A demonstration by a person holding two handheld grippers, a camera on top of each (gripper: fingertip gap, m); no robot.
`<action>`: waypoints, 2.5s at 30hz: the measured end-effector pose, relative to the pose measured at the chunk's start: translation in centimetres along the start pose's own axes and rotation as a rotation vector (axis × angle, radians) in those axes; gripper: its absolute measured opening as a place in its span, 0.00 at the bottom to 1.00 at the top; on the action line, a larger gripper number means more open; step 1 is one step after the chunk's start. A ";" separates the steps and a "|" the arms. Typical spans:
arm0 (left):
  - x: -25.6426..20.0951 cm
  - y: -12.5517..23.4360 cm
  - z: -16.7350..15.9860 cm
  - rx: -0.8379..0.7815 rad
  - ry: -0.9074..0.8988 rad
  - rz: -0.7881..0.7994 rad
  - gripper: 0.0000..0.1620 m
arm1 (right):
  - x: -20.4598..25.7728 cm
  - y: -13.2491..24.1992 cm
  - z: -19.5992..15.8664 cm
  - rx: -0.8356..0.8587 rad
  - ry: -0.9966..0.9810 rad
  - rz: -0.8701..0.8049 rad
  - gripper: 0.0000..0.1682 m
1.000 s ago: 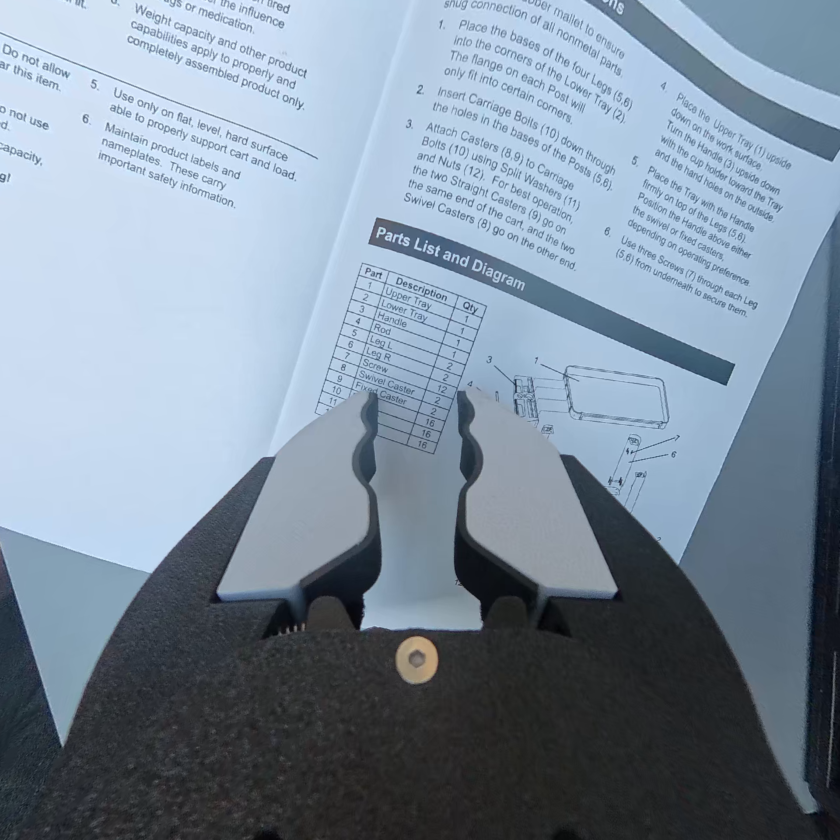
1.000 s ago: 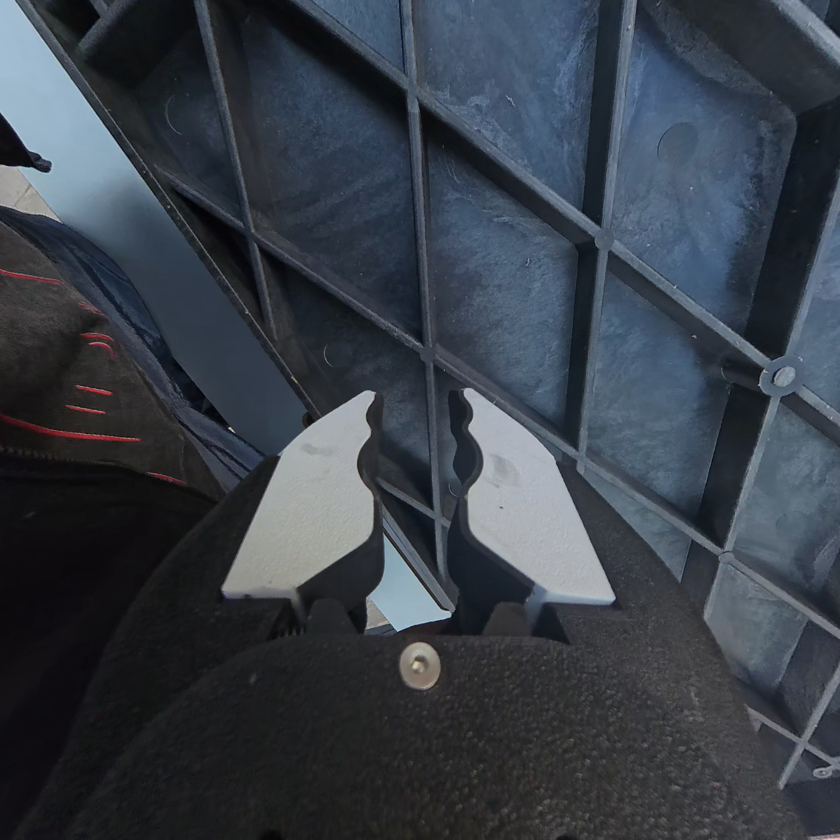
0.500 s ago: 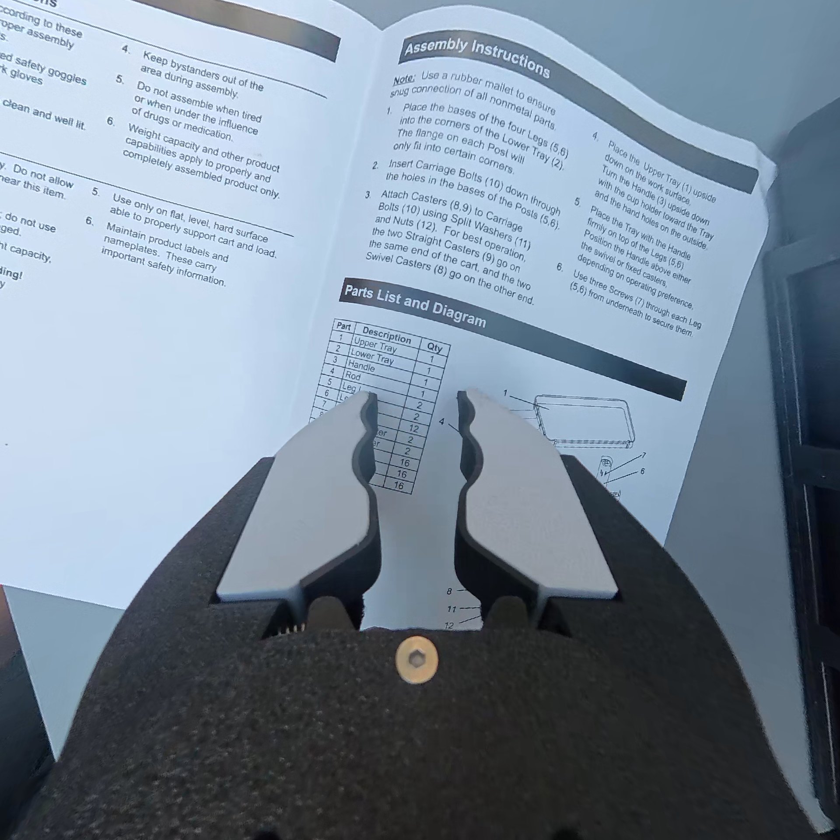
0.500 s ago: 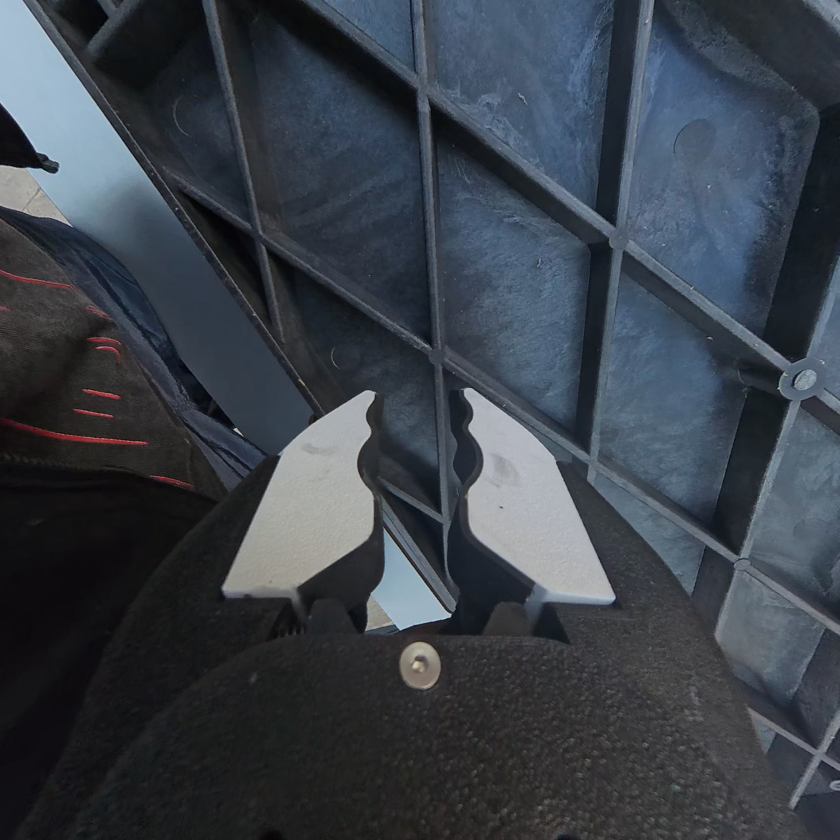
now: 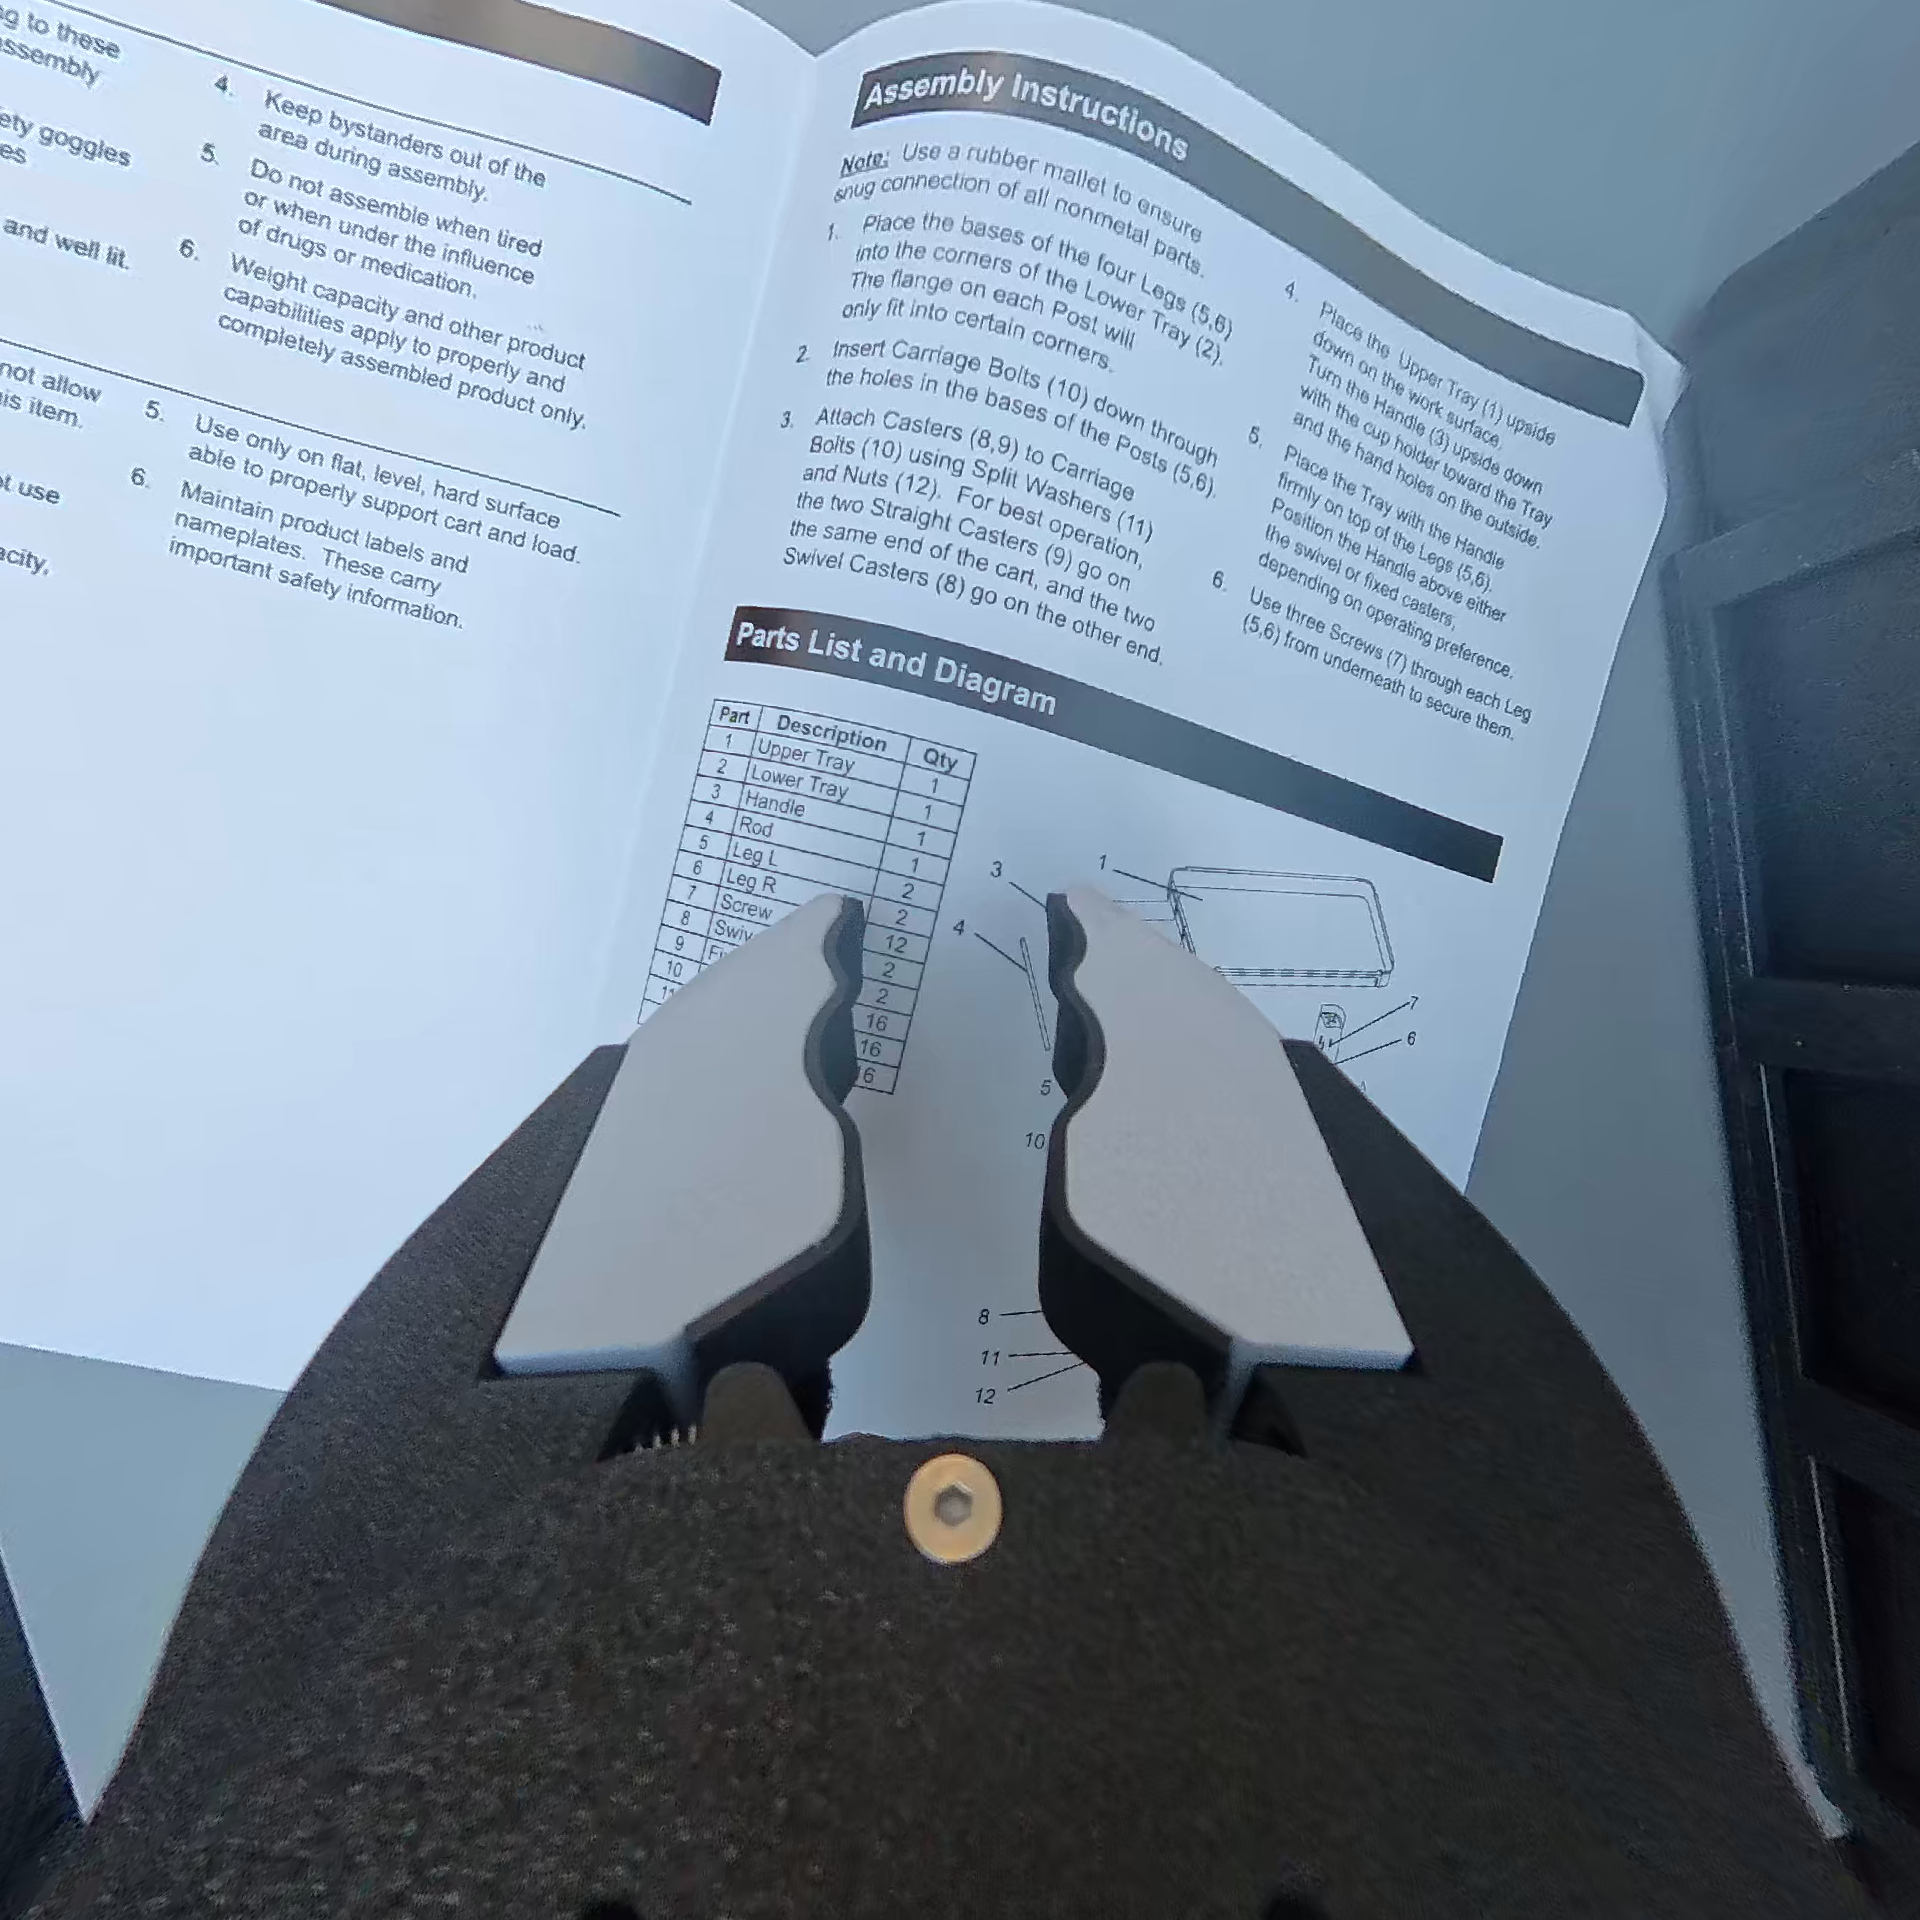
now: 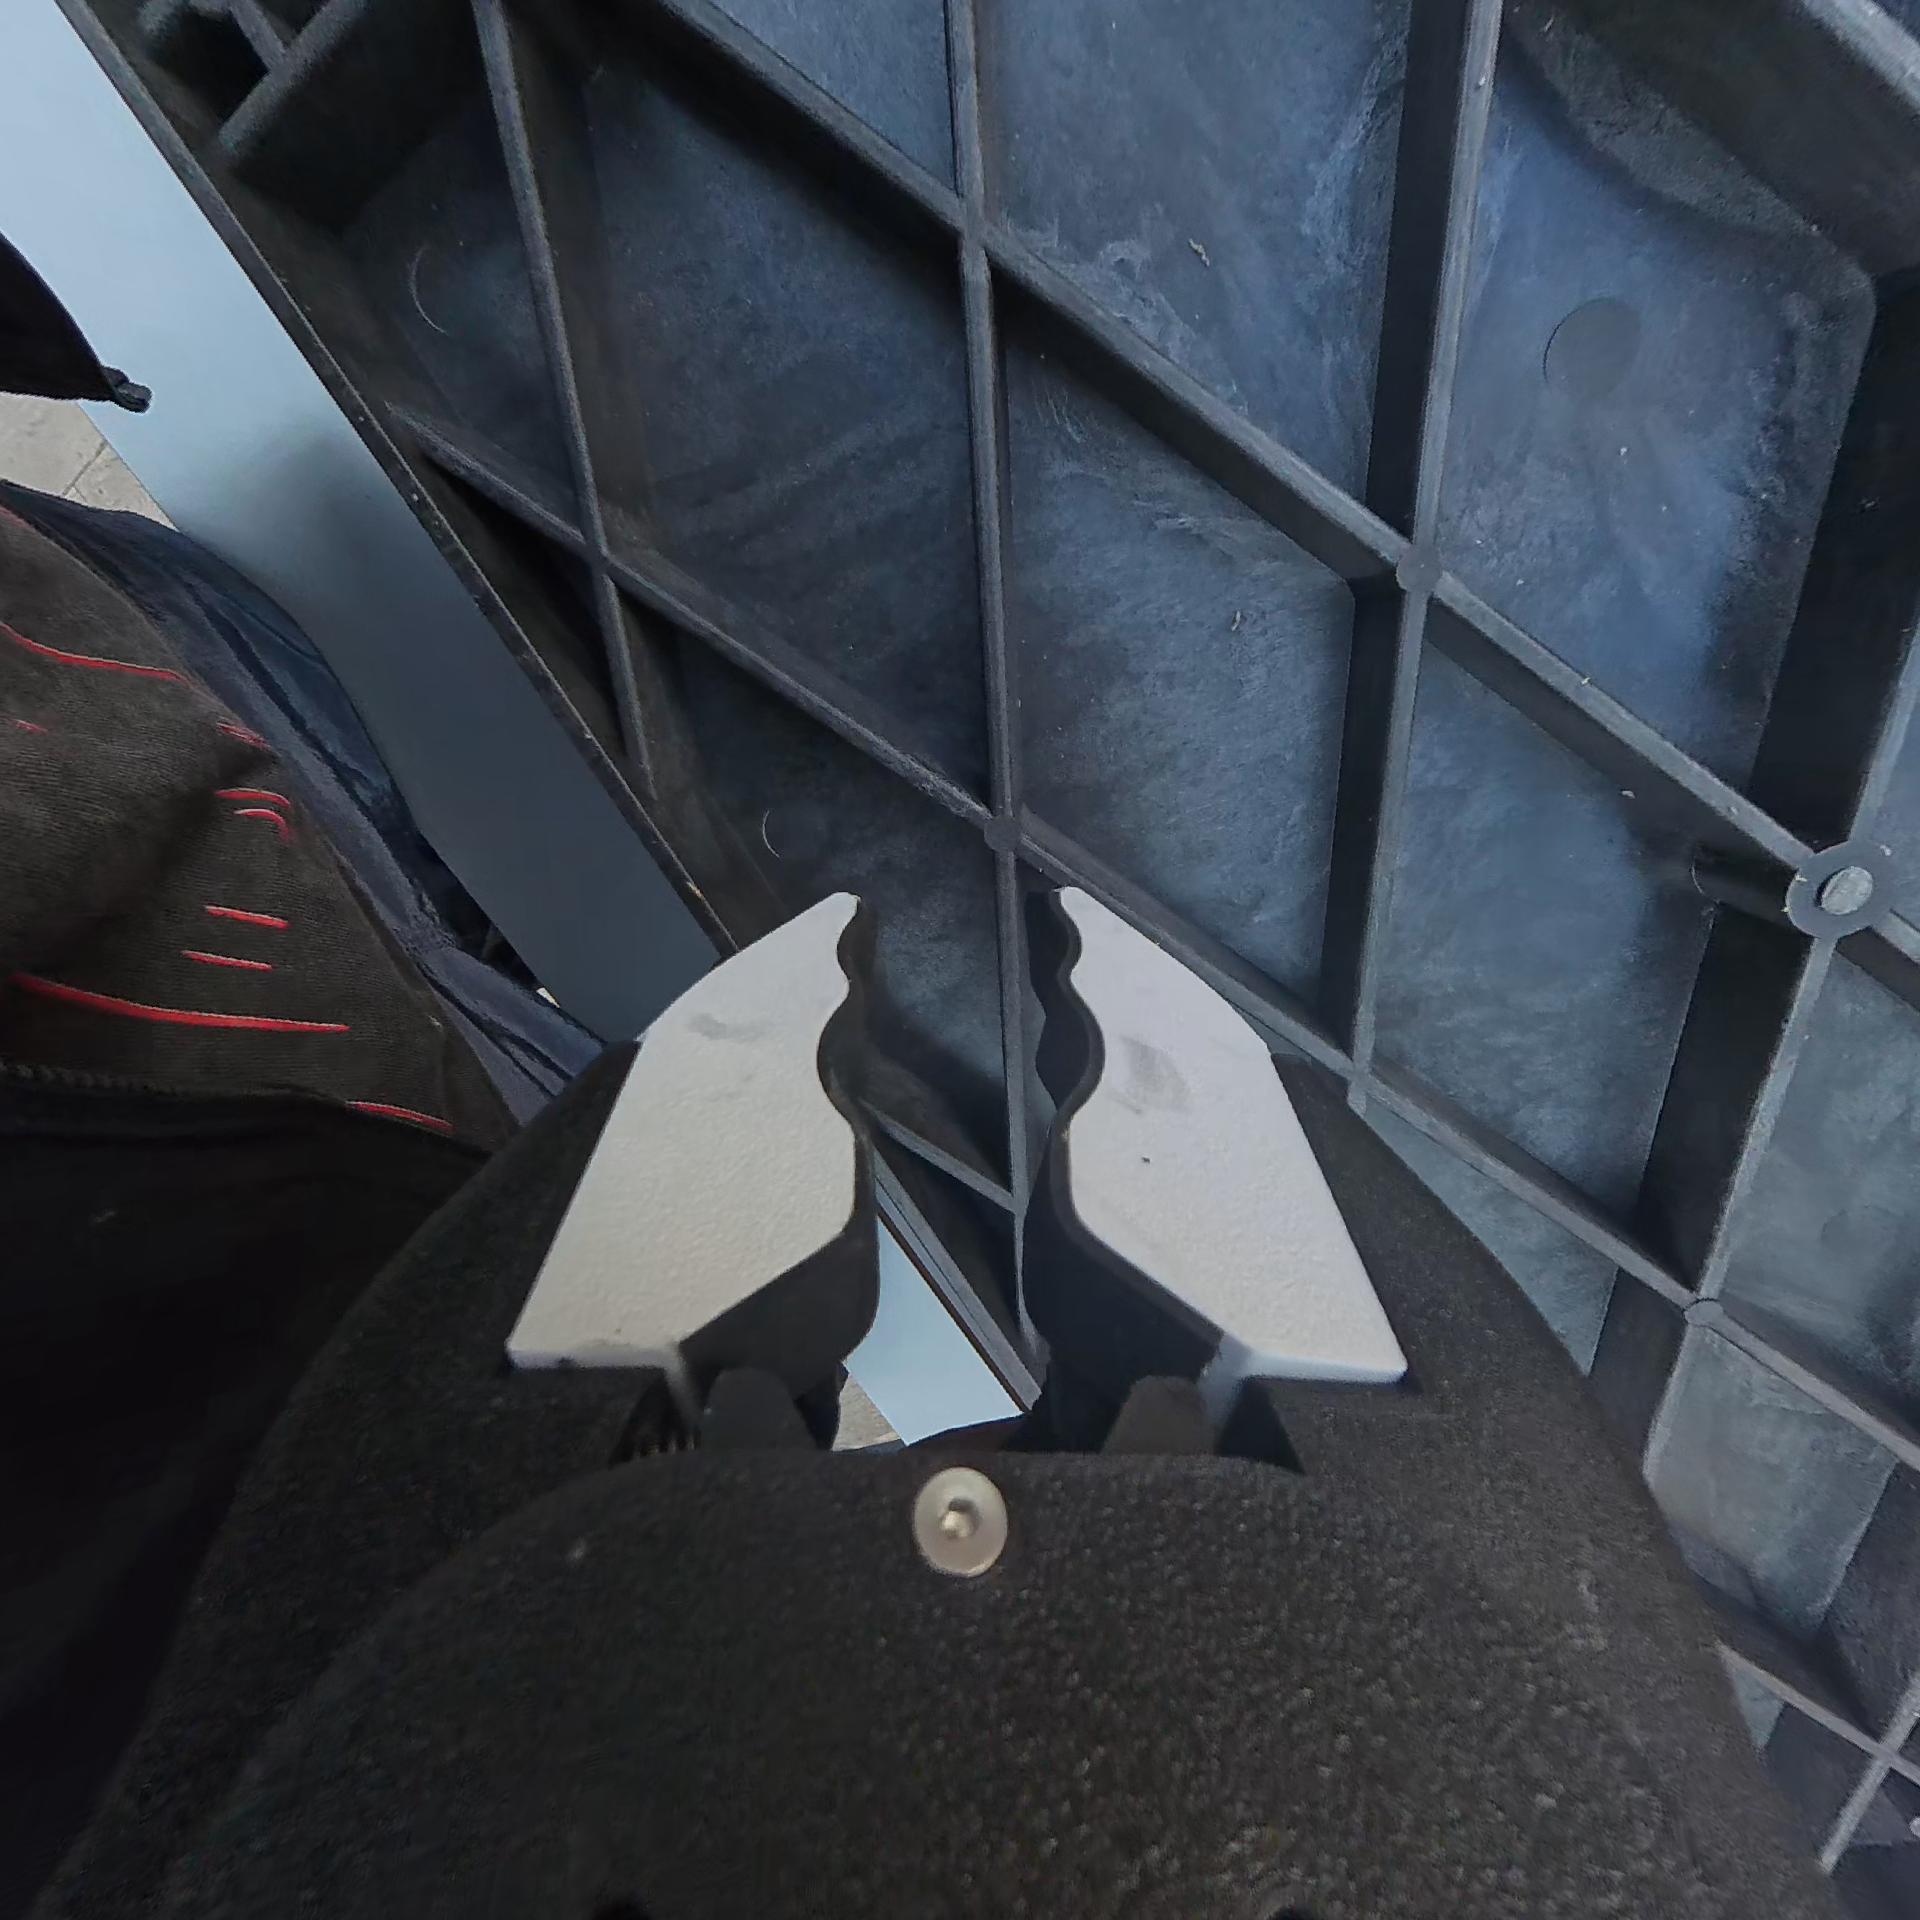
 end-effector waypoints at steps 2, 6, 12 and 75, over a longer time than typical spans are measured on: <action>-0.1 0.2 -0.2 0.001 0.000 -0.001 0.21 | 0.0 0.0 0.0 -0.002 -0.001 0.001 0.17; -0.2 0.5 -0.6 0.003 0.004 -0.006 0.21 | 0.0 -0.1 0.1 -0.006 0.003 0.003 0.17; -0.7 0.9 -1.3 0.008 0.010 -0.024 0.21 | -0.1 -0.1 0.2 -0.011 0.006 0.005 0.17; -4.4 3.5 -4.5 -0.055 0.100 -0.029 0.21 | -0.5 0.1 0.4 -0.050 0.013 -0.002 0.17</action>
Point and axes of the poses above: each gripper's, where its closed fingertips meet, y back along the fingers, z out of its top, x = y × z across the jaws, the point moved 7 cm from there along y, back along the fingers, and after that the axes turned 4 degrees about z, right-handed, at the moved point
